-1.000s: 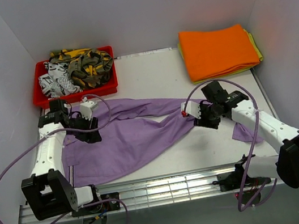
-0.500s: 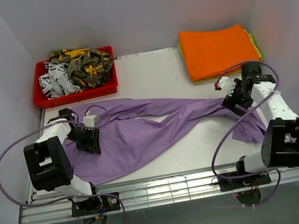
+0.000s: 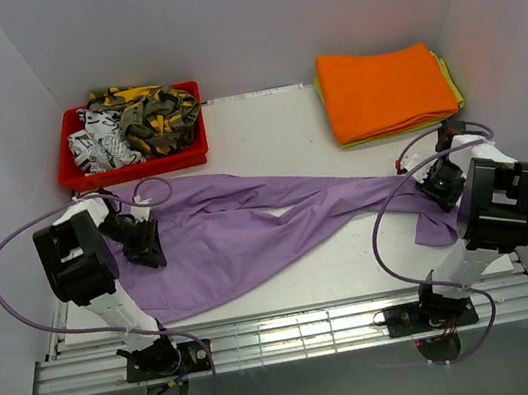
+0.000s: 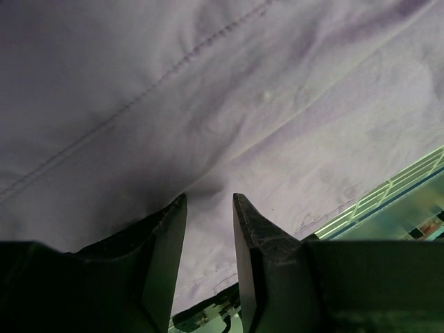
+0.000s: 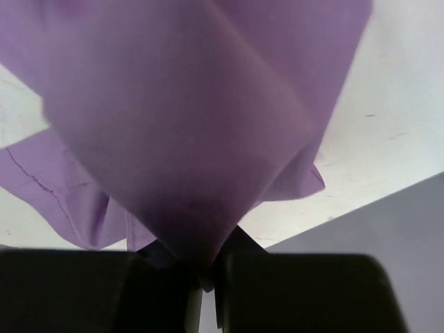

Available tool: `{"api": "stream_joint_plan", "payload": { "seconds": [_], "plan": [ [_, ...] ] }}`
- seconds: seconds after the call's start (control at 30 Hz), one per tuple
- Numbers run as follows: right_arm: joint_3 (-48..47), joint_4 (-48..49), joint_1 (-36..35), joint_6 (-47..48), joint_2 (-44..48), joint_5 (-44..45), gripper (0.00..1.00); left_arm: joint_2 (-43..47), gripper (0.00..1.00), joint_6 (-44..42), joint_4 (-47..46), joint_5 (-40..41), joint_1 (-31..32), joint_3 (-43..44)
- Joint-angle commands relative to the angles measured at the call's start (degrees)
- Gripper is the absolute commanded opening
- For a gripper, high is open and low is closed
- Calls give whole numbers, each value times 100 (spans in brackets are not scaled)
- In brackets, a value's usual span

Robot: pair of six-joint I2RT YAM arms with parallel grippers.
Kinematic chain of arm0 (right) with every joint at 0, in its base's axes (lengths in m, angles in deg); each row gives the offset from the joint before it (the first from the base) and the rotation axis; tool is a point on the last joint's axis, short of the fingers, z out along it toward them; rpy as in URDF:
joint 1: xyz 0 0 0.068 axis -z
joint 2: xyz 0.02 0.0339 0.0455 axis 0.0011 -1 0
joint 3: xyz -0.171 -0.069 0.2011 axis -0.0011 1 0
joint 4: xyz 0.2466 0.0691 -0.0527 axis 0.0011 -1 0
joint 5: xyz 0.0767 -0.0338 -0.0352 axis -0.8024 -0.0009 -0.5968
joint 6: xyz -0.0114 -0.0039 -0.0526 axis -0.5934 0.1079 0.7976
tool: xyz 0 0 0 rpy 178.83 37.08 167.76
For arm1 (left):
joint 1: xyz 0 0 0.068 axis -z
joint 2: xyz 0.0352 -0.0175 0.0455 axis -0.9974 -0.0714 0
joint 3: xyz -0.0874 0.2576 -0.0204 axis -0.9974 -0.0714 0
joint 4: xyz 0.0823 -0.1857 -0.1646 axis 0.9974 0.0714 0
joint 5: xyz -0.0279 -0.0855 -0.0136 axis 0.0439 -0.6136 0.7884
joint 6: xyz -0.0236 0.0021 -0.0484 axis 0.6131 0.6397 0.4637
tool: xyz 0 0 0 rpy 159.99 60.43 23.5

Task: Fold and stack the trousers
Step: Flatten the trousers out

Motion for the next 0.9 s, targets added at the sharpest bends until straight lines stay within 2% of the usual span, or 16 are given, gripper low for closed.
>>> {"api": "stream_joint_plan", "payload": {
  "seconds": [0.0,0.2,0.27,0.37,0.4,0.43,0.47,0.5,0.53,0.63,0.67,0.73,0.8,0.87],
  "plan": [
    [-926,188,17,152,-232,28,8,-416,46,-327,-1026,747,-203,116],
    [-2692,214,16,292,-339,-192,8,-478,43,-300,-1026,764,-264,292],
    [-2809,328,16,459,-60,-219,8,-513,42,-300,-1052,808,-299,318],
    [-2214,723,25,994,598,-254,8,-566,41,-292,-1097,843,-387,388],
    [-1594,845,25,1352,767,-158,9,-592,41,-292,-1097,835,-405,441],
    [-1257,1064,25,1556,942,-79,16,-601,41,-292,-1097,826,-414,459],
    [-958,1075,25,1767,1231,-9,34,-593,42,-300,-1088,808,-431,485],
    [-685,1084,60,2056,1356,44,39,-601,43,-327,-1062,791,-440,511],
    [-248,1058,121,2129,1470,45,41,-601,44,-379,-1027,773,-440,529],
    [465,1022,358,2453,1919,54,28,-540,45,-537,-1009,878,-466,564],
    [625,1022,446,2542,2120,54,27,-531,46,-581,-1000,957,-501,573],
    [916,1022,639,2735,2245,141,39,-549,48,-669,-983,1019,-554,678],
    [1128,988,728,2719,2315,142,61,-601,49,-801,-921,1089,-633,792],
    [1032,839,790,2553,2298,72,68,-628,51,-897,-807,1098,-730,1020]
  ]
}}
